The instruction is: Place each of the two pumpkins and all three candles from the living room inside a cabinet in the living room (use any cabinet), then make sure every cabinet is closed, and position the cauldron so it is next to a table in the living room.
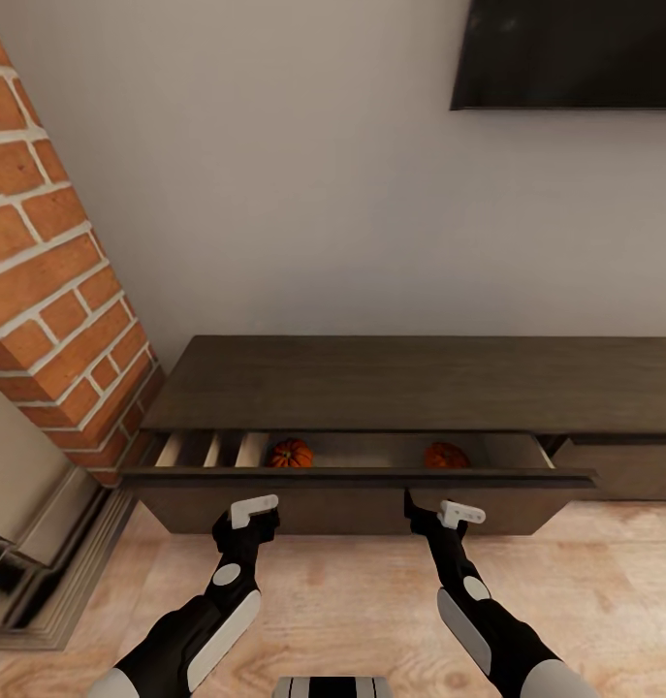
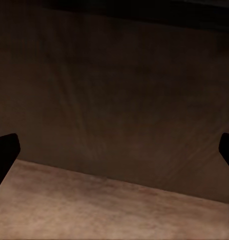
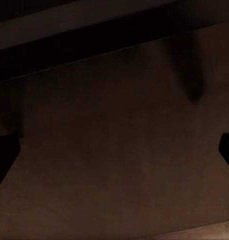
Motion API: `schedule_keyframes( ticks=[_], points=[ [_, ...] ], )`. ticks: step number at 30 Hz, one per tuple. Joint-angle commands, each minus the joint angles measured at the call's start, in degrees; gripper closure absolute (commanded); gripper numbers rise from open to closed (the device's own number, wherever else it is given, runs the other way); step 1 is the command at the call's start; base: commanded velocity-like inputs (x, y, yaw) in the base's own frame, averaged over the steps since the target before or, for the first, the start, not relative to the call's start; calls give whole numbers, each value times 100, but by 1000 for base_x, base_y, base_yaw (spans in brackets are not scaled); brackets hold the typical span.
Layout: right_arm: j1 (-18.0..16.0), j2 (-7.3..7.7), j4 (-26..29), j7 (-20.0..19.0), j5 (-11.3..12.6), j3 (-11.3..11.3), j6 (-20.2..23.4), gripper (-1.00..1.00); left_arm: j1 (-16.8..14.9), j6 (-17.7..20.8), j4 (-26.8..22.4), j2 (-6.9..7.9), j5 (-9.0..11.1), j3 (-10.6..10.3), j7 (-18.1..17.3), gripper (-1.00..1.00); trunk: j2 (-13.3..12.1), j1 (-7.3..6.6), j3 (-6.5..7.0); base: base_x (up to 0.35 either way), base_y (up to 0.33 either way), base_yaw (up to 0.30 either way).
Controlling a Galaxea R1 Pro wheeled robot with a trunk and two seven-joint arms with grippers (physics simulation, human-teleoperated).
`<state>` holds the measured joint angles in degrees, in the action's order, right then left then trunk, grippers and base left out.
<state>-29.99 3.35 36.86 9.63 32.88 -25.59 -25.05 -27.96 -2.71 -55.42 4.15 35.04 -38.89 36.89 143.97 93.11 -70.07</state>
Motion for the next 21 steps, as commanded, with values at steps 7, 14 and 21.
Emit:
schedule_keyframes(
  ticks=[7,14,21],
  points=[
    [-7,8,5,40,8,-52,-18,-100,-8,-28,-6,10,56,-31,42,-100,2,1,-4,158,0,0],
    [-7,8,5,42,1,-55,-19,-100,-8,-28,-7,7,56,-31,44,-100,2,1,-4,157,0,0],
    [-7,8,5,40,-1,-54,-18,-100,-8,-34,-8,11,56,-31,46,-100,2,1,-4,103,0,0]
  ],
)
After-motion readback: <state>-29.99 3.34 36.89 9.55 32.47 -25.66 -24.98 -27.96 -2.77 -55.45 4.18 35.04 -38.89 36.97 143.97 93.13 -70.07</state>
